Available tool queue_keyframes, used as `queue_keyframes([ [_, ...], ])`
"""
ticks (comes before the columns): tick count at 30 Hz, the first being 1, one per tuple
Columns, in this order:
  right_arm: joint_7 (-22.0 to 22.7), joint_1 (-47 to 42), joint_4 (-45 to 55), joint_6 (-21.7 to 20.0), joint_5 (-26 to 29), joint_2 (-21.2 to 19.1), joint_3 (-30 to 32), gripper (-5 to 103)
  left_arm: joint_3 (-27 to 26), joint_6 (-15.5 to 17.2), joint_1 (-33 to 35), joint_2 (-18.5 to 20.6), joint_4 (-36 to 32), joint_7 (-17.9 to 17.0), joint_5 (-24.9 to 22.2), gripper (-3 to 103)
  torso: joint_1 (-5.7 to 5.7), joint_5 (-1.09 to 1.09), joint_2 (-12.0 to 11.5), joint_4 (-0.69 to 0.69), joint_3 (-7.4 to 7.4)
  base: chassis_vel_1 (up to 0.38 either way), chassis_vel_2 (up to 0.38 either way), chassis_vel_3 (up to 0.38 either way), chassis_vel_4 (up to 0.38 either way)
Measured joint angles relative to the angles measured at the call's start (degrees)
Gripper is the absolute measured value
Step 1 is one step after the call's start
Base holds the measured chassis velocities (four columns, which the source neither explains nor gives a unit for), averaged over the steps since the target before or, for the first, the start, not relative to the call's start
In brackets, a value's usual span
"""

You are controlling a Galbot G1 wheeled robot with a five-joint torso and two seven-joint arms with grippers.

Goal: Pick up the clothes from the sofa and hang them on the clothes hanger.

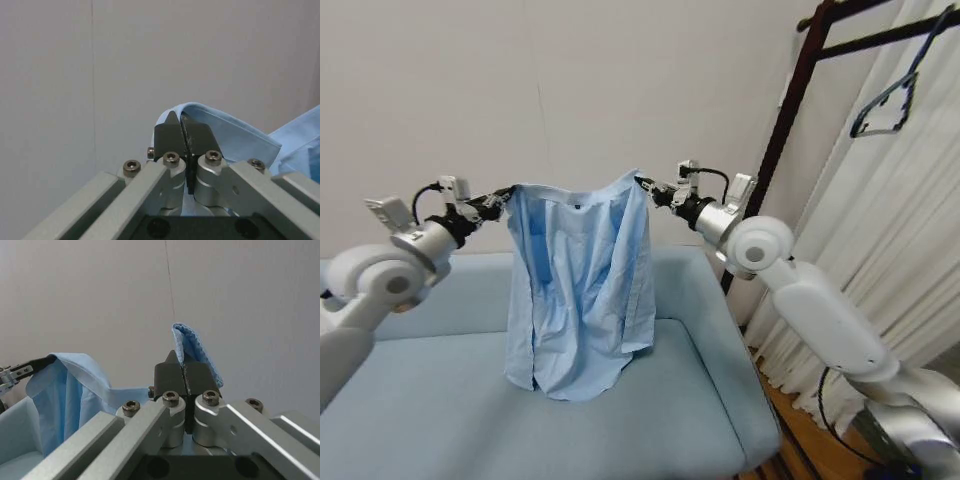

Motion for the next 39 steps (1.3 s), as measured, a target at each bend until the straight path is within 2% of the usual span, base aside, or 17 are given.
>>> queue_keyframes([
  [6,1.65,3.50,-0.30,-0.56,2.87,0.78,-0.34,0,4.71,1.66,-8.75,-1.36,0.78,-2.08,-0.50,0,0.01,0.02,0.00,-0.02,0.00,0.000,0.000,0.000,0.000],
  [9,4.60,4.92,5.24,-2.48,11.16,-5.05,0.83,0,-2.06,4.70,-5.79,3.16,-5.55,-4.55,-5.00,0,-0.01,0.03,0.00,-0.02,-0.02,0.000,0.000,0.000,0.000],
  [10,4.60,4.92,5.24,-2.48,11.16,-5.05,0.83,0,-2.06,4.70,-5.79,3.16,-5.55,-4.55,-5.00,0,-0.01,0.03,0.00,-0.02,-0.02,0.000,0.000,0.000,0.000],
  [14,5.90,5.80,9.75,-4.06,18.04,-10.93,3.00,0,-11.01,5.63,4.73,9.15,-14.45,-6.64,-9.80,0,-0.04,-0.02,0.02,0.03,-0.04,0.000,0.000,0.000,0.000],
  [16,6.59,6.18,10.93,-4.43,20.06,-12.04,3.53,0,-12.52,5.63,6.04,10.05,-16.19,-7.36,-11.01,0,-0.04,-0.01,0.02,0.01,-0.04,0.000,0.000,0.000,0.000],
  [18,7.26,7.03,13.66,-5.10,23.29,-14.86,4.29,0,-15.74,5.81,7.40,11.65,-19.95,-9.38,-15.00,0,-0.04,0.01,0.02,-0.01,-0.03,0.000,0.000,0.000,0.000],
  [20,7.51,7.25,16.27,-5.85,26.27,-17.92,5.57,0,-18.39,6.14,7.30,12.85,-24.00,-12.30,-21.77,0,-0.02,0.01,0.02,-0.02,-0.02,0.000,0.000,0.000,0.000],
  [21,7.51,7.25,16.27,-5.85,26.27,-17.92,5.57,0,-18.39,6.14,7.30,12.85,-24.00,-12.30,-21.77,0,-0.02,0.01,0.02,-0.02,-0.02,0.000,0.000,0.000,0.000],
  [24,7.77,7.03,19.94,-6.47,30.55,-23.01,8.18,0,-21.89,6.46,6.80,14.29,-28.37,-15.64,-28.33,0,-0.03,0.03,0.02,-0.01,-0.03,0.000,0.000,0.000,0.000],
  [25,7.85,6.78,21.27,-6.73,32.49,-25.43,9.58,0,-22.32,6.46,6.44,14.64,-29.27,-16.38,-29.33,0,-0.03,0.02,0.02,-0.01,-0.03,0.000,0.000,0.000,0.000],
  [26,7.85,6.78,21.27,-6.73,32.49,-25.43,9.58,0,-22.32,6.46,6.44,14.64,-29.27,-16.38,-29.33,0,-0.03,0.02,0.02,-0.01,-0.03,0.000,0.000,0.000,0.000],
  [30,8.06,6.60,25.95,-6.81,38.31,-35.00,13.40,0,-24.07,6.47,5.58,15.65,-32.31,-18.66,-32.91,0,-0.03,0.01,0.02,-0.04,-0.03,0.000,0.000,0.000,0.000],
  [32,7.71,6.86,27.85,-6.69,41.06,-39.19,14.67,0,-27.90,6.62,7.07,16.11,-34.12,-20.41,-35.76,0,-0.03,0.02,0.02,-0.04,-0.03,0.000,0.000,0.000,0.000],
  [33,7.71,6.86,27.85,-6.69,41.06,-39.19,14.67,0,-27.90,6.62,7.07,16.11,-34.12,-20.41,-35.76,0,-0.03,0.02,0.02,-0.04,-0.03,0.000,0.000,0.000,0.000],
  [36,7.27,7.10,29.78,-6.63,44.49,-43.30,15.61,0,-34.46,8.26,11.97,16.27,-34.69,-25.47,-41.47,0,-0.03,0.00,0.02,-0.02,-0.03,0.000,0.000,0.000,0.000],
  [38,7.68,6.85,30.05,-6.92,44.61,-43.65,15.41,0,-35.52,9.17,14.65,15.08,-34.69,-28.53,-42.80,0,-0.04,-0.01,0.03,0.00,-0.04,0.000,0.000,0.000,0.000],
  [39,7.68,6.85,30.05,-6.92,44.61,-43.65,15.41,0,-35.52,9.17,14.65,15.08,-34.69,-28.53,-42.80,0,-0.04,-0.01,0.03,0.00,-0.04,0.000,0.000,0.000,0.000],
])
